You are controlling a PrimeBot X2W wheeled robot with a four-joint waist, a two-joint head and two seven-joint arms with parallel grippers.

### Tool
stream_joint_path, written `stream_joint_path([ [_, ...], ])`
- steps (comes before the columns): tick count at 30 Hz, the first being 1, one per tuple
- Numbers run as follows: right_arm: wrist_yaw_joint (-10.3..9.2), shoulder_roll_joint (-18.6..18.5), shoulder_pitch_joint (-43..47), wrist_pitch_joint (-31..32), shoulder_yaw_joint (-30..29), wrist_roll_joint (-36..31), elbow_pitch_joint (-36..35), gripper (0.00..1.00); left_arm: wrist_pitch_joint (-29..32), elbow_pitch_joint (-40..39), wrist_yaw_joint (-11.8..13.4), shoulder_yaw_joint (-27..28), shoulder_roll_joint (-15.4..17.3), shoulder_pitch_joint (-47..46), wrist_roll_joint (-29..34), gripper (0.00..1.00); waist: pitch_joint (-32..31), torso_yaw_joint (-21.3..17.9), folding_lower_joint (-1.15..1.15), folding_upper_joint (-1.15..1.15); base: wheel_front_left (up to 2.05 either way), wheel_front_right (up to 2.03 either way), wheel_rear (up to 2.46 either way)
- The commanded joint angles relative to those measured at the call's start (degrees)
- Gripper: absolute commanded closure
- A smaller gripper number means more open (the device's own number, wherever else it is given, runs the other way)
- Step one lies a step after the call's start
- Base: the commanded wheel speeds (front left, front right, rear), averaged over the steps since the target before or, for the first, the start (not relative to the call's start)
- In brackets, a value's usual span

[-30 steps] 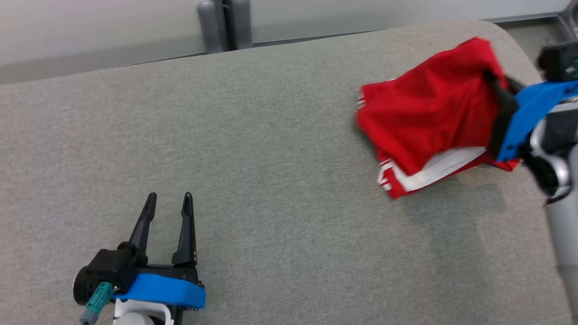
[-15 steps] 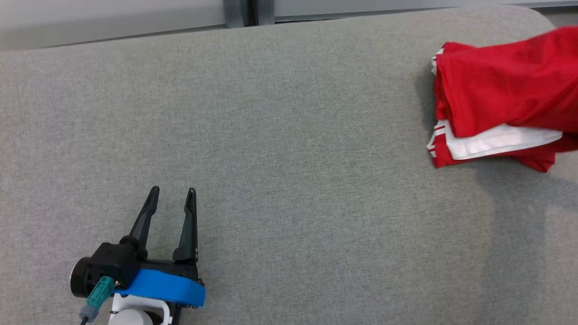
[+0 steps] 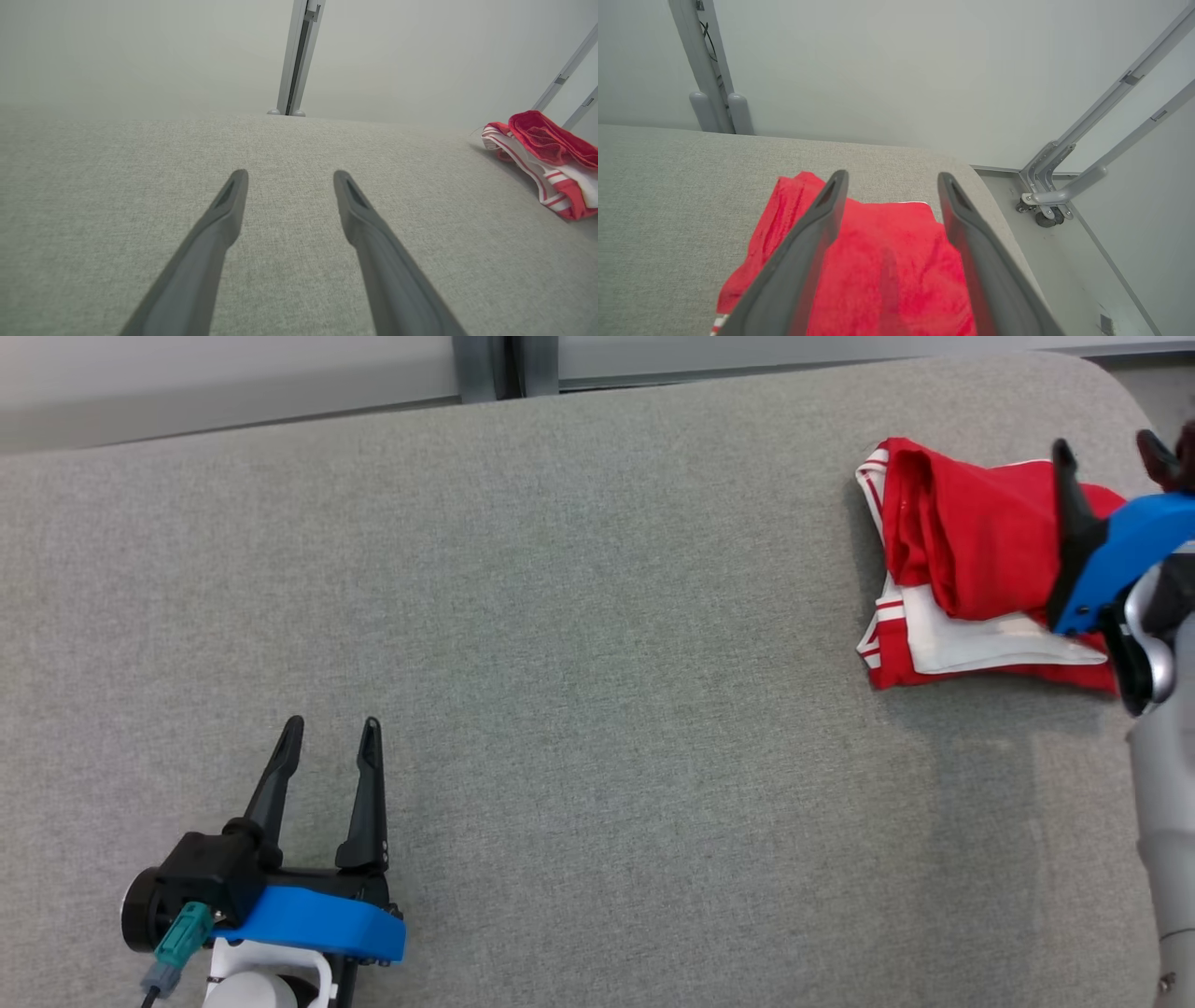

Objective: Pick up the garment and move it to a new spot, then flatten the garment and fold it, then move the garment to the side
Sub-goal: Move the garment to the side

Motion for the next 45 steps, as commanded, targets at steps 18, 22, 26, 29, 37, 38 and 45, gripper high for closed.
stream_joint_path([
  [18, -0.02, 9.7, 14.4, -14.9, 8.5, 6.1, -5.1, 0.00, -2.4, 4.8, 2.5, 3.9, -1.0, 5.2, -4.5, 0.00, -11.3, 5.1, 0.00, 0.00, 0.00, 0.00, 0.00],
  [22, -0.02, 11.0, 21.9, -17.7, 8.9, 6.7, -6.4, 0.00, -2.8, 5.4, 2.8, 4.4, -1.4, 7.6, -5.1, 0.00, -12.8, 7.0, 0.00, 0.00, 0.00, 0.00, 0.00],
  [26, -0.01, 11.1, 27.3, -19.2, 10.9, 8.9, -7.9, 0.00, -3.2, 5.6, 2.8, 4.9, -1.9, 9.0, -5.9, 0.00, -13.9, 8.2, 0.00, 0.00, 0.00, 0.00, 0.00],
  [29, -0.02, 11.0, 32.1, -20.2, 12.0, 11.6, -9.7, 0.00, -3.6, 5.8, 2.4, 5.2, -2.3, 10.9, -6.5, 0.00, -15.2, 8.8, 0.00, 0.00, 0.00, 0.00, 0.00],
  [37, -0.01, 11.1, 39.9, -21.3, 12.0, 14.2, -15.6, 0.00, -4.0, 6.0, 2.4, 5.5, -2.8, 13.1, -5.2, 0.00, -17.6, 8.4, 0.00, 0.00, 0.00, 0.00, 0.00],
  [38, -0.01, 11.1, 40.6, -21.3, 12.2, 14.3, -16.3, 0.00, -4.0, 6.1, 2.4, 5.6, -3.0, 13.2, -5.4, 0.00, -17.8, 8.2, 0.00, 0.00, 0.00, 0.00, 0.00],
  [45, -0.01, 11.1, 43.1, -21.4, 13.3, 14.7, -19.2, 0.00, -4.0, 7.0, 2.5, 6.1, -3.3, 13.5, -5.7, 0.00, -18.1, 7.4, 0.00, 0.00, 0.00, 0.00, 0.00],
])
